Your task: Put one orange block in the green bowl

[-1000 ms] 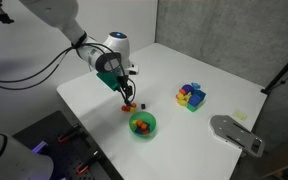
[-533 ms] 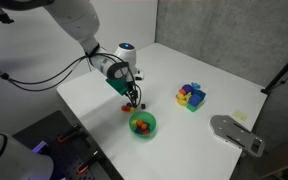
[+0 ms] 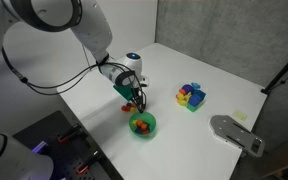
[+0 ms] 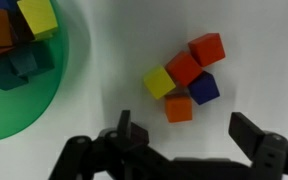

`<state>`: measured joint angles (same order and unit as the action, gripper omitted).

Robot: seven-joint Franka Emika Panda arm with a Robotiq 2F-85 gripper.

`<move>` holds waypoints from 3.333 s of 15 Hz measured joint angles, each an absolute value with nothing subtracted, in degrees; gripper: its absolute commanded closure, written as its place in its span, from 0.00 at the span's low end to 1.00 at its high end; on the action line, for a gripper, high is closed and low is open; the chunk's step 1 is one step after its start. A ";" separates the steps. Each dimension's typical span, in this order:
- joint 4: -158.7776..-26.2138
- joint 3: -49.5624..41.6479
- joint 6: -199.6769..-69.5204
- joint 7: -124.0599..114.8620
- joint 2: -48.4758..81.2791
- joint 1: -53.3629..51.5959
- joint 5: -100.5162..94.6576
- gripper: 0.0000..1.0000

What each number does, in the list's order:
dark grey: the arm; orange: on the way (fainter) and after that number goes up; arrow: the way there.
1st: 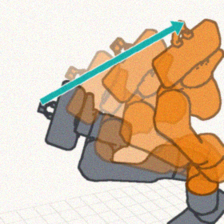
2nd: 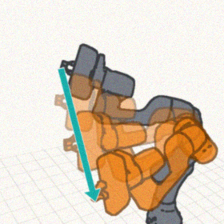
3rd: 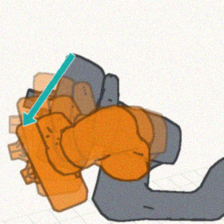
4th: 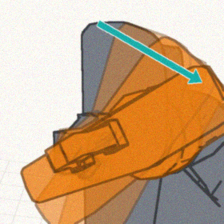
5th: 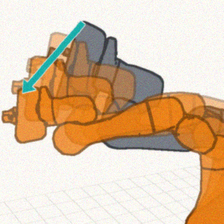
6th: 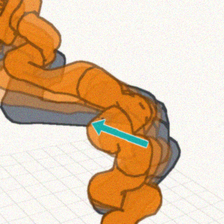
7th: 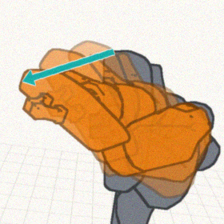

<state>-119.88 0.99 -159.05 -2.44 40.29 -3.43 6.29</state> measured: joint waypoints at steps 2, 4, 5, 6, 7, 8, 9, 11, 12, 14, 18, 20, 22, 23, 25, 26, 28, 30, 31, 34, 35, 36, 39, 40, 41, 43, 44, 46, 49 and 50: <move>-118.57 0.45 -159.62 -2.44 41.80 -3.46 6.05 0.00; -117.27 -0.04 -160.32 -2.44 43.25 -3.58 6.00 0.00; -116.64 -0.20 -160.55 -2.44 43.89 -3.68 5.99 0.00; -116.04 -0.38 -160.77 -2.45 44.49 -3.86 5.97 0.00; -115.44 -0.58 -160.89 -2.45 45.07 -4.11 5.92 0.00; -114.99 -0.86 -160.95 -2.50 45.59 -4.50 5.79 0.00; -114.61 -1.23 -161.08 -2.59 46.04 -4.99 5.51 0.00; -114.11 -2.07 -161.57 -3.19 46.81 -6.15 4.60 0.00; -113.96 -2.43 -161.88 -3.37 47.11 -6.71 4.24 0.00; -113.82 -3.06 -162.36 -3.78 47.54 -7.77 3.57 0.00; -113.81 -3.93 -162.59 -4.54 47.86 -9.40 2.40 0.00; -113.90 -4.48 -162.59 -4.97 47.87 -10.22 1.75 0.00; -114.08 -5.08 -162.59 -5.36 47.90 -11.03 1.45 0.00; -114.17 -5.27 -162.59 -5.45 47.93 -11.32 1.44 0.00; -114.34 -5.49 -162.59 -5.56 48.06 -11.66 1.44 0.00; -114.43 -5.57 -162.59 -5.59 48.14 -11.79 1.44 0.02; -114.76 -5.71 -162.59 -5.75 48.18 -12.06 1.44 0.27; -115.13 -5.81 -162.59 -5.98 48.18 -12.30 1.44 0.42; -115.29 -5.85 -162.59 -6.15 48.18 -12.43 1.44 0.51; -115.54 -6.08 -162.59 -6.65 48.17 -12.91 1.42 0.75; -115.54 -6.21 -162.59 -6.71 48.15 -13.10 1.42 0.82; -115.54 -6.36 -162.59 -6.75 48.10 -13.30 1.41 0.91; -115.53 -6.75 -162.59 -6.84 47.41 -13.66 1.37 0.89; -115.54 -6.87 -162.58 -6.84 46.94 -13.67 1.33 0.89; -115.56 -7.09 -162.51 -6.84 46.30 -13.67 1.23 0.89; -115.64 -7.83 -161.66 -6.84 44.53 -13.60 0.79 0.89; -115.72 -8.22 -160.72 -6.84 43.37 -13.46 0.60 0.89; -116.06 -9.06 -157.86 -6.84 40.72 -13.05 0.22 0.89; -117.78 -10.22 -153.11 -6.84 36.03 -11.83 -0.97 0.89; -118.66 -10.47 -151.75 -6.84 34.41 -11.22 -1.40 0.89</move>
<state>-118.66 -10.47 -151.75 -6.84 34.41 -11.22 -1.40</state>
